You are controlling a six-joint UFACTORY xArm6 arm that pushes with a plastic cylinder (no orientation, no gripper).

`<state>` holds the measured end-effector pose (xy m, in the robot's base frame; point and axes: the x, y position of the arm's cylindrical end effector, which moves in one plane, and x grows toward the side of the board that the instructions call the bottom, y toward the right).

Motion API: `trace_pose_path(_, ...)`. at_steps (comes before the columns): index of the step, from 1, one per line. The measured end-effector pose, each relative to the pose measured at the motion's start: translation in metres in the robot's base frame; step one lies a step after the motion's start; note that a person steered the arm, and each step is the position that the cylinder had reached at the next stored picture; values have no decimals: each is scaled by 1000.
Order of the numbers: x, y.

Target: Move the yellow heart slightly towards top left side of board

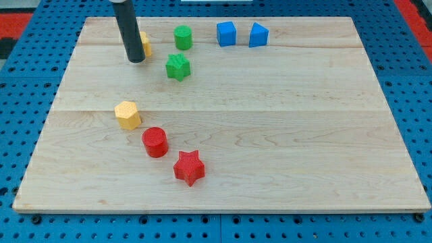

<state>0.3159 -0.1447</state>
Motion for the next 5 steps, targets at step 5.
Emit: trace_pose_path(5, -58, -40)
